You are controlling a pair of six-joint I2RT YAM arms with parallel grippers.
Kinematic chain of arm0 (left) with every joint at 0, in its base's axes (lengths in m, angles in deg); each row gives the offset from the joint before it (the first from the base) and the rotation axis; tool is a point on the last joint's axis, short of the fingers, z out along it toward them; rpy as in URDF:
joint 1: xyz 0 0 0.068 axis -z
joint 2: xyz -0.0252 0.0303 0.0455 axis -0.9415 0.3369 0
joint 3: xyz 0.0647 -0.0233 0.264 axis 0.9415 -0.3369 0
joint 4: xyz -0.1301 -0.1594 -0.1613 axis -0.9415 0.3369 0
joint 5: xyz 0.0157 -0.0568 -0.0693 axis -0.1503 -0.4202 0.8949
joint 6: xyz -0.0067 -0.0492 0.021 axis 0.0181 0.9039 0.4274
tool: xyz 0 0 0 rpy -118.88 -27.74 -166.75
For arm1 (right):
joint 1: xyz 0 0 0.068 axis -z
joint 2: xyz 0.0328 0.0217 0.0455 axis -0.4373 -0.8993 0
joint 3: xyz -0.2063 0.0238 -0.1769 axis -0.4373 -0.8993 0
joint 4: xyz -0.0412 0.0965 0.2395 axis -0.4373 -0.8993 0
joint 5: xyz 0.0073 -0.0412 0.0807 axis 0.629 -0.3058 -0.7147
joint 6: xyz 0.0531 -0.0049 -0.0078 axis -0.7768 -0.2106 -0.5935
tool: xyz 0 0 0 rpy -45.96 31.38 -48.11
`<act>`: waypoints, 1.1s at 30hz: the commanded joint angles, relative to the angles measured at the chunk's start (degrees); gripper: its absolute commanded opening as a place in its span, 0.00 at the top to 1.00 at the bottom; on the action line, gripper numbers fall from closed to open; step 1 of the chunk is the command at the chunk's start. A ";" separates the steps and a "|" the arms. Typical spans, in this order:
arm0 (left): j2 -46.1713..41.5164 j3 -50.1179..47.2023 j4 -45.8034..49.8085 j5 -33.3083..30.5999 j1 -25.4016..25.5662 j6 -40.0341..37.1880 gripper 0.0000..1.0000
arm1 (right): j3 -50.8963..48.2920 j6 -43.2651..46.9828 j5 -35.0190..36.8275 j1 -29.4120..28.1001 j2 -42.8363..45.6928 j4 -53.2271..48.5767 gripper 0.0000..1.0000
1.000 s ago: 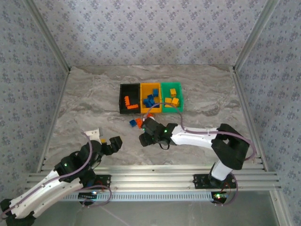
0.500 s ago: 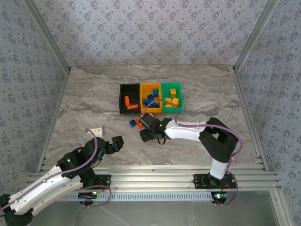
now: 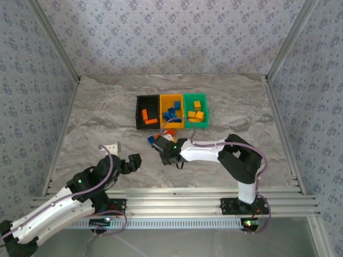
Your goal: Sort the legos into containers by color
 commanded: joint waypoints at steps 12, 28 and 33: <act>0.41 3.63 0.44 -0.89 -1.10 -3.15 0.01 | 5.92 5.77 -7.26 0.33 8.46 1.75 0.80; 0.03 2.31 0.31 0.80 -1.41 -1.45 0.01 | 31.09 5.42 -3.82 13.10 -4.22 -2.45 0.80; 0.23 1.69 -0.74 1.28 -1.54 -1.56 0.01 | 31.03 3.62 -5.15 18.16 -5.68 -3.89 0.78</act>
